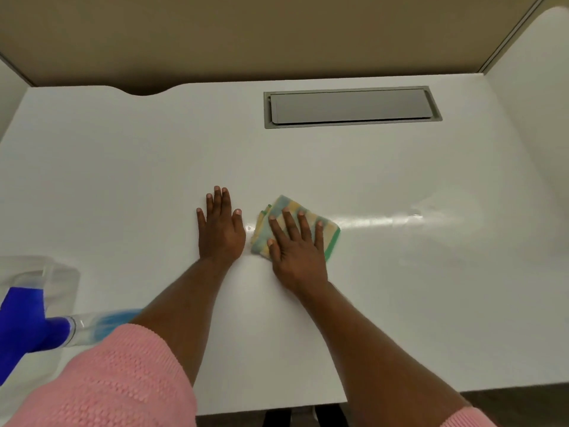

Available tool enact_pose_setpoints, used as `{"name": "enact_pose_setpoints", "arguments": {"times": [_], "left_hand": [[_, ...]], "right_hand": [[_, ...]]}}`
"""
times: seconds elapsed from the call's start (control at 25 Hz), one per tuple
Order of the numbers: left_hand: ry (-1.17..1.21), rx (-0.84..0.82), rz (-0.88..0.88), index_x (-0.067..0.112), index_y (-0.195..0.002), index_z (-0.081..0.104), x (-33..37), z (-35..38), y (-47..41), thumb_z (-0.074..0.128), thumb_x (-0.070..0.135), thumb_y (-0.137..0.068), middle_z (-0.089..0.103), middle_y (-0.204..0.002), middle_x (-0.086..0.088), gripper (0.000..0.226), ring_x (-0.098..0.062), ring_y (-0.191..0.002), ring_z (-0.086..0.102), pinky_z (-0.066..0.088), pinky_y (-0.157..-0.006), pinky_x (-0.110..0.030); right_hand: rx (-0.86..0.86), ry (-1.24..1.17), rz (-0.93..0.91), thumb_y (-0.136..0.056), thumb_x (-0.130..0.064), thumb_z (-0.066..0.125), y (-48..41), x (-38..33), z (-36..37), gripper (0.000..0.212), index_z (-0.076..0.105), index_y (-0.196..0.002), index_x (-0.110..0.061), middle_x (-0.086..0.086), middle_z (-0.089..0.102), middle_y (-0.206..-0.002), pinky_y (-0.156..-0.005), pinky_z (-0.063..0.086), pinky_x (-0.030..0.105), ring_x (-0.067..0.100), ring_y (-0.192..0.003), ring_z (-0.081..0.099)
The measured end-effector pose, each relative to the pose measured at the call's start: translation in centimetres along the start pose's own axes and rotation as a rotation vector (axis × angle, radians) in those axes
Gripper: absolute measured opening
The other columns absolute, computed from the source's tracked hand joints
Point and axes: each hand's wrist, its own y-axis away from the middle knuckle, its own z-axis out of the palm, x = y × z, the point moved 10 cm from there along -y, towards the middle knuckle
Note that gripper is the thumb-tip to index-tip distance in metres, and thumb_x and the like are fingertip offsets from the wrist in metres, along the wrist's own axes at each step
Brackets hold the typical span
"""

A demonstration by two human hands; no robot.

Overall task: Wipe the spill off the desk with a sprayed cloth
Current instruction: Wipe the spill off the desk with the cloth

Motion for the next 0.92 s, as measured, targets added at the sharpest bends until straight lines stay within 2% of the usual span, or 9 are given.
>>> {"name": "enact_pose_setpoints", "arguments": {"times": [0.08, 0.24, 0.4, 0.64, 0.92], "left_hand": [[0.018, 0.041, -0.032, 0.008, -0.160, 0.019, 0.4, -0.3, 1.3, 0.021, 0.034, -0.102, 0.015, -0.170, -0.010, 0.063, -0.028, -0.158, 0.010, 0.006, -0.127, -0.052], [-0.068, 0.032, 0.023, 0.007, -0.160, 0.019, 2.5, 0.2, 3.8, 0.018, 0.037, -0.102, 0.017, -0.169, -0.011, 0.065, -0.029, -0.157, 0.012, 0.007, -0.127, -0.052], [-0.108, -0.012, 0.127, 0.006, -0.159, 0.023, 4.8, 1.5, 4.7, 0.022, 0.036, -0.101, 0.018, -0.169, -0.013, 0.065, -0.030, -0.157, 0.013, 0.009, -0.127, -0.054], [-0.134, -0.034, 0.129, 0.006, -0.159, 0.023, 5.4, 2.5, 4.6, 0.023, 0.037, -0.101, 0.018, -0.169, -0.013, 0.066, -0.030, -0.158, 0.010, 0.010, -0.127, -0.054], [-0.111, -0.027, 0.125, 0.007, -0.159, 0.022, 5.6, 2.3, 4.8, 0.024, 0.034, -0.101, 0.016, -0.169, -0.012, 0.064, -0.029, -0.158, 0.008, 0.007, -0.127, -0.053]], "right_hand": [[-0.011, -0.012, -0.047, -0.107, -0.046, 0.032, 2.1, -1.2, 0.7, 0.054, 0.027, -0.161, -0.037, -0.003, 0.019, -0.171, -0.125, -0.007, 0.056, 0.022, -0.160, -0.001], [0.000, 0.005, -0.041, -0.107, -0.048, 0.030, 5.0, 0.8, -0.1, 0.055, 0.025, -0.161, -0.038, -0.003, 0.018, -0.171, -0.126, -0.003, 0.056, 0.021, -0.159, 0.000], [0.057, -0.018, 0.073, -0.107, -0.048, 0.032, 6.7, 6.2, -2.1, 0.054, 0.027, -0.160, -0.040, -0.006, 0.020, -0.171, -0.127, -0.004, 0.053, 0.019, -0.159, 0.001], [0.135, 0.052, 0.276, -0.107, -0.046, 0.035, 6.4, 16.0, -6.3, 0.055, 0.027, -0.160, -0.039, -0.005, 0.025, -0.169, -0.126, -0.001, 0.056, 0.022, -0.159, 0.010], [0.118, 0.044, 0.396, -0.107, -0.046, 0.031, 1.9, 19.0, -7.4, 0.055, 0.022, -0.161, -0.039, -0.005, 0.019, -0.171, -0.125, -0.007, 0.054, 0.022, -0.159, 0.008]]}}
